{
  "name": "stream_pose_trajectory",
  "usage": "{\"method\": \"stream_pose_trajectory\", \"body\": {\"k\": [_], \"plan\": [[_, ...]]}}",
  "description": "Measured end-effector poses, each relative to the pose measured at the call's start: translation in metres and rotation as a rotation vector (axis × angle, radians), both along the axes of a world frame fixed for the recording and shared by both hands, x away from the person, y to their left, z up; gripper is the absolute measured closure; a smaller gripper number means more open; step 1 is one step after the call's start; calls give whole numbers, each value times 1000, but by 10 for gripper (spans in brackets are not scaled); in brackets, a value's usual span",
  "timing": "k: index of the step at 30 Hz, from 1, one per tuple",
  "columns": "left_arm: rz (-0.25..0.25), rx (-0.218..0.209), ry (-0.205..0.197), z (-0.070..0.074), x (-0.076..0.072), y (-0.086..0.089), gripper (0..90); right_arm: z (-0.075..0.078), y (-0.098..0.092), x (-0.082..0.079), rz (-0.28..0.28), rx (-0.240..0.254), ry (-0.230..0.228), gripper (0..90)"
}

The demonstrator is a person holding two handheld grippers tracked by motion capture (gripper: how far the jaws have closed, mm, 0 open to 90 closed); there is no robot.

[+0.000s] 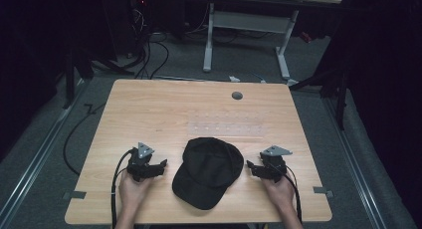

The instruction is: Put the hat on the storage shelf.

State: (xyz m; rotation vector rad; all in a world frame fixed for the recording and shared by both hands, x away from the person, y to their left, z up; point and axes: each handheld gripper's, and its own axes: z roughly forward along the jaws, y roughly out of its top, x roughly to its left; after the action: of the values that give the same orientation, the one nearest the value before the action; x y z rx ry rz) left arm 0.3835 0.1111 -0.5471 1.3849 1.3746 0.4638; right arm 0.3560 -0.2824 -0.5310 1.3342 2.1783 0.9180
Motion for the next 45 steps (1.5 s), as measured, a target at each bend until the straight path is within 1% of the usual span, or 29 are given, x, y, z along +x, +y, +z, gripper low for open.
{"method": "stream_pose_trajectory", "body": {"k": [14,23,27,30,33,35,36,39,40,43,45], "plan": [[2,-3,0,0,0,0,259,0,0,0,0,-1,0,340],[2,-3,0,0,0,0,259,0,1,-1,-18,-2,-3,345],[2,0,0,0,0,0,258,0,1,-2,-22,2,-5,376],[3,-4,1,0,0,0,259,0,0,-3,-38,4,-11,433],[3,-19,4,1,0,1,260,1,-1,-4,-44,11,-7,448],[3,-20,5,1,0,1,260,1,-1,-5,-44,15,-6,452],[3,-21,5,1,0,1,260,2,-1,-6,-44,22,-4,471],[4,-18,4,1,0,1,260,5,-2,-8,-40,19,-5,483],[2,-13,4,1,0,1,260,8,-2,-11,-38,33,-4,490],[3,-11,3,0,0,0,260,11,-3,-13,-32,43,-9,495],[2,-11,2,0,0,0,260,15,-3,-17,-26,52,-24,489]]}}
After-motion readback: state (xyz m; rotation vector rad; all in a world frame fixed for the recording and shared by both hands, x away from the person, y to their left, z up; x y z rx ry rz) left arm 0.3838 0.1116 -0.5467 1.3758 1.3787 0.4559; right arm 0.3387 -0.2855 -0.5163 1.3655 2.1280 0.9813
